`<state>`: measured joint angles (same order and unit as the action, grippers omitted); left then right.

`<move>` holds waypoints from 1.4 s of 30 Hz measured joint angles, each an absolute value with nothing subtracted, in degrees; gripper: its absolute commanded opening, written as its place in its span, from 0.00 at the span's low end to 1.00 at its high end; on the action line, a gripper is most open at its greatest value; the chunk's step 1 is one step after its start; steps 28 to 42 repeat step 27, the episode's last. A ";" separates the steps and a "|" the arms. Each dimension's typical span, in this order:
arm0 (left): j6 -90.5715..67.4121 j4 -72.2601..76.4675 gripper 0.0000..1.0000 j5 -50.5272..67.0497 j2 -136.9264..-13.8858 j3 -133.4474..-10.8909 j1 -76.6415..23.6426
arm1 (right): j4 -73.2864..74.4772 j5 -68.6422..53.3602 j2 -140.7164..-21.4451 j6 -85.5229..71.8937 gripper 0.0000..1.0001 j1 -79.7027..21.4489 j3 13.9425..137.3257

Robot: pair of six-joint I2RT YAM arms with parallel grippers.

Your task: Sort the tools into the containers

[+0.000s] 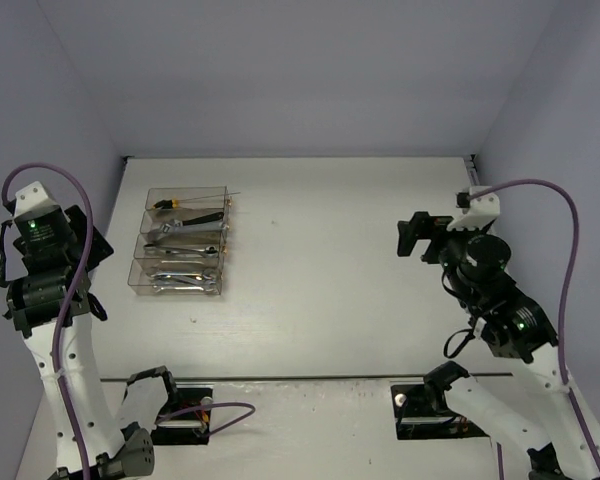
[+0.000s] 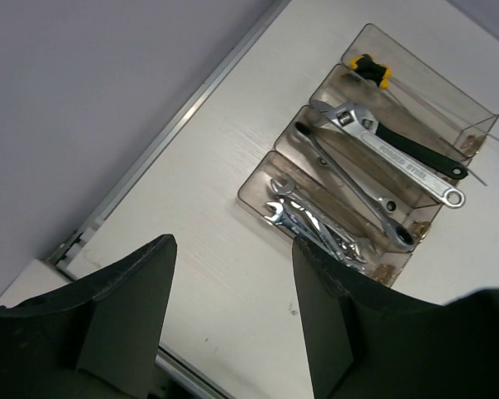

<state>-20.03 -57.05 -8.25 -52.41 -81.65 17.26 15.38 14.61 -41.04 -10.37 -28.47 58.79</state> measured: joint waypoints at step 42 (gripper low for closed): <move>-20.72 -61.23 0.55 -12.53 -48.69 -90.47 16.23 | 17.47 30.65 -36.32 -1.59 1.00 -28.47 60.27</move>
